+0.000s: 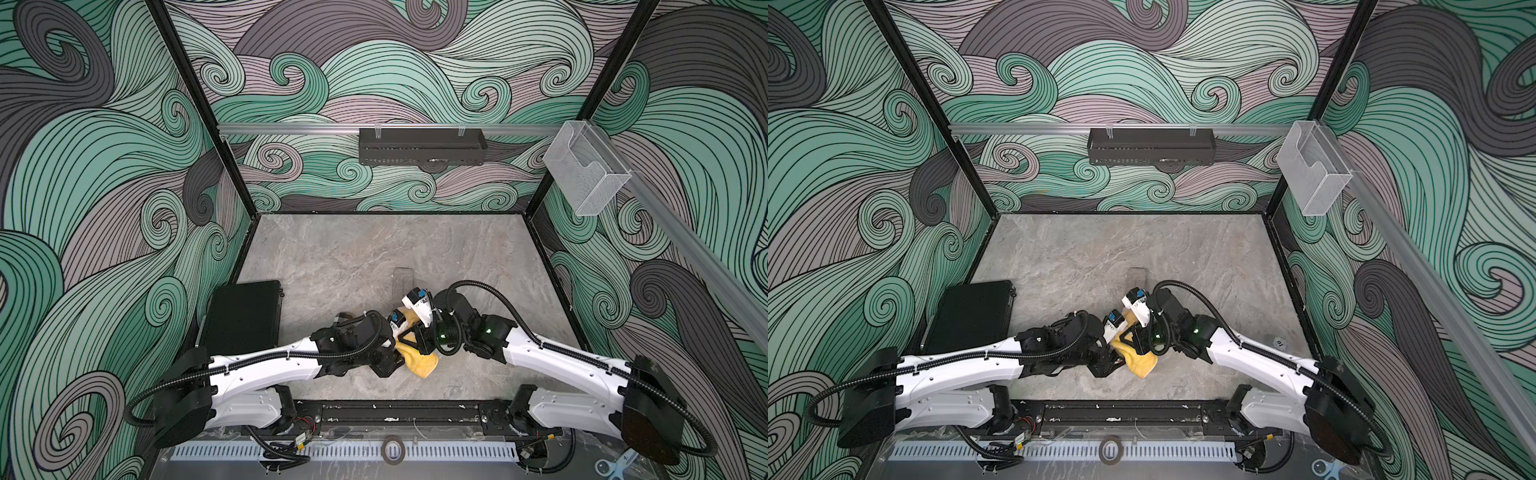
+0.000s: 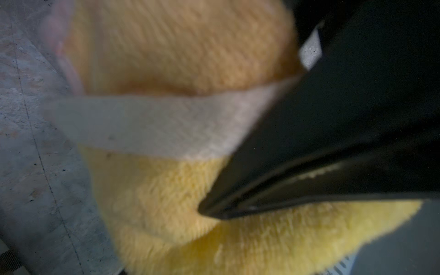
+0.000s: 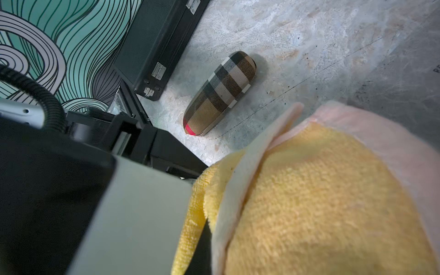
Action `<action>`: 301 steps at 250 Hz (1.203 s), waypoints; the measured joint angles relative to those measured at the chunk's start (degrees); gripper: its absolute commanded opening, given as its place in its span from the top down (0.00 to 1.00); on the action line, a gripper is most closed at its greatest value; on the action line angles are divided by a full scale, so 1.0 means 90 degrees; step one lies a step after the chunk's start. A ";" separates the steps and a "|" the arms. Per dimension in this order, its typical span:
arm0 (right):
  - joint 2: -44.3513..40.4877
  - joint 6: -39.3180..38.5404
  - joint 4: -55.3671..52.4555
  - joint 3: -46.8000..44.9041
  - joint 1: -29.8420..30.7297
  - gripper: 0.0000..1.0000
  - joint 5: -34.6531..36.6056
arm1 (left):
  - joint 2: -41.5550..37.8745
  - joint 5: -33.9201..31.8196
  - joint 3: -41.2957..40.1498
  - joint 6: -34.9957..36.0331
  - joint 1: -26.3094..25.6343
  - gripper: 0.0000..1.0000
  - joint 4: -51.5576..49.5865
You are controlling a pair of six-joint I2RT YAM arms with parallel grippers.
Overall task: Wipe the eyeglass case
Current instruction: Pick up the eyeglass case from the center of the board.
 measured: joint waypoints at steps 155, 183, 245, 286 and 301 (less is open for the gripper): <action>-0.0109 -0.0238 -0.1197 0.0748 0.0083 1.00 0.0597 | -0.0245 -0.0073 -0.0316 -0.0287 0.0000 0.49 0.0520; -0.0015 -0.0211 -0.0947 0.0789 0.0274 1.00 0.0253 | -0.0240 -0.0073 -0.0316 -0.0308 0.0000 0.50 0.0663; -0.0092 -0.0211 -0.1605 0.0794 -0.0316 1.00 0.0889 | -0.0410 -0.0078 -0.0452 -0.0384 0.0000 0.50 0.0697; -0.0192 -0.0214 -0.1991 0.0794 -0.0724 1.00 0.1127 | -0.0522 -0.0182 -0.0563 -0.0432 0.0000 0.50 0.0704; -0.0187 -0.0204 -0.1916 0.0794 -0.0685 1.00 0.0942 | -0.0520 -0.0199 -0.0563 -0.0444 0.0000 0.50 0.0712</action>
